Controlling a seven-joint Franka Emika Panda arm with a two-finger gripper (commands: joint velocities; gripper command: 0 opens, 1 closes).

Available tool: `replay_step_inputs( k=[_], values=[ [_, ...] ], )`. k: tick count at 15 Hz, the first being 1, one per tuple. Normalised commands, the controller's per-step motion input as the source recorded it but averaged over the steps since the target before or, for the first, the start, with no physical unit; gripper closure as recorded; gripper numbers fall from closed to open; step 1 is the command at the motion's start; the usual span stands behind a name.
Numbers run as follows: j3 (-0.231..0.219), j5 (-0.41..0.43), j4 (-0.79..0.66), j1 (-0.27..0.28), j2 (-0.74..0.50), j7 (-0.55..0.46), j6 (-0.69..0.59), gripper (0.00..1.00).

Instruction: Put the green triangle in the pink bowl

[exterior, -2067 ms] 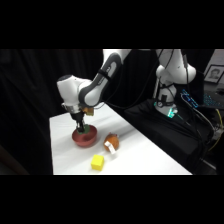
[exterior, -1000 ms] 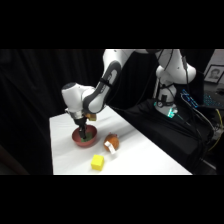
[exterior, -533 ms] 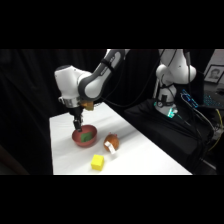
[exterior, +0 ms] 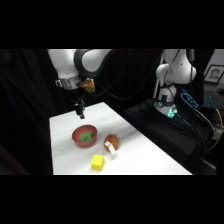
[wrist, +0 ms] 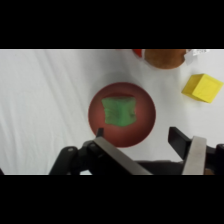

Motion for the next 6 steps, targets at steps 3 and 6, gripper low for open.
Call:
replay_step_inputs(
  k=[3,6],
  values=[
    [0.009,0.0,-0.14,0.021,-0.42,-0.22,-0.32,0.0],
    [0.015,-0.004,-0.1,0.027,-0.32,-0.17,-0.26,0.0]
  ],
)
